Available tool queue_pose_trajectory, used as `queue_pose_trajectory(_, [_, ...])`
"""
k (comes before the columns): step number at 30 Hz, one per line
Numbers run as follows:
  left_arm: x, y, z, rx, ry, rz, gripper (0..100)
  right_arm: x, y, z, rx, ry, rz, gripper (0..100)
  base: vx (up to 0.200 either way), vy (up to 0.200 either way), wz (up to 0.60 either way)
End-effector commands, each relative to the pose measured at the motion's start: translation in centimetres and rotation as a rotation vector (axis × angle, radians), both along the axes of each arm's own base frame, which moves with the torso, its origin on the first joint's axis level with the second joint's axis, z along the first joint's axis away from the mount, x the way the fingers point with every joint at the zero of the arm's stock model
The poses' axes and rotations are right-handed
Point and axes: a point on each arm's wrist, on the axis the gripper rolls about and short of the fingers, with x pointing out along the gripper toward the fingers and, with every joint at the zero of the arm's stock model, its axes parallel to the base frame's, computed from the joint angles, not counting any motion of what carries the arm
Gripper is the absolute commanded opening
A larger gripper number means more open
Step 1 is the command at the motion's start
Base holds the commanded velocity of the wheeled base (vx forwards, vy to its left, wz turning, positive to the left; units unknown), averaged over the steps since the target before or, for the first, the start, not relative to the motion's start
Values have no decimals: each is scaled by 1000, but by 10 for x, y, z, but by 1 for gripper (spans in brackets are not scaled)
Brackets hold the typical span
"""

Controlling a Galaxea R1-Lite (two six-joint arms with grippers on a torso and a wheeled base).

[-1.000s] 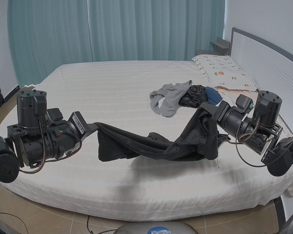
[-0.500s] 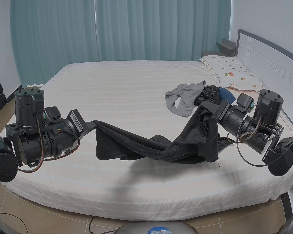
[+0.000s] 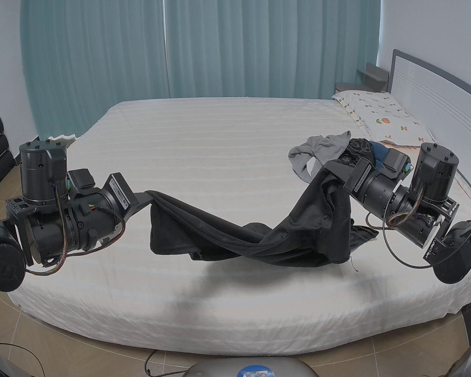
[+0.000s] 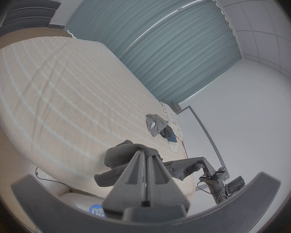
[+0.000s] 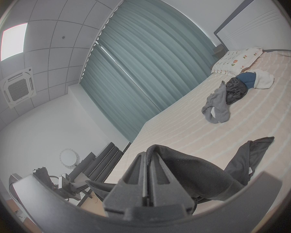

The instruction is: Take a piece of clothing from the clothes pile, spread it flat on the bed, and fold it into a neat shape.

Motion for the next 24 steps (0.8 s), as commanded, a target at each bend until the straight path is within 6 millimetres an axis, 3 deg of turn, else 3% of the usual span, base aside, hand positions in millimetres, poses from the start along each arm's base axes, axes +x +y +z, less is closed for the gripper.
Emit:
queue_pose_trajectory(1, [0,1,0,-2,0,0,0,-1,0,1,1,-2,2,0,0,200,0])
queue_pose_trajectory(12, [-1,2,-2,0,9,4,0,-3,4,2,-5,-7,16,0,0,200,0])
queue_pose_trajectory(21, [-5,0,-6,8,27,-10,0,-18,-8,0,-15,5,-2,0,0,0,0])
queue_pose_trajectory(24, [-9,-2,-10,18,41,-21,0,-27,-13,0,-16,10,-4,0,-200,0,0])
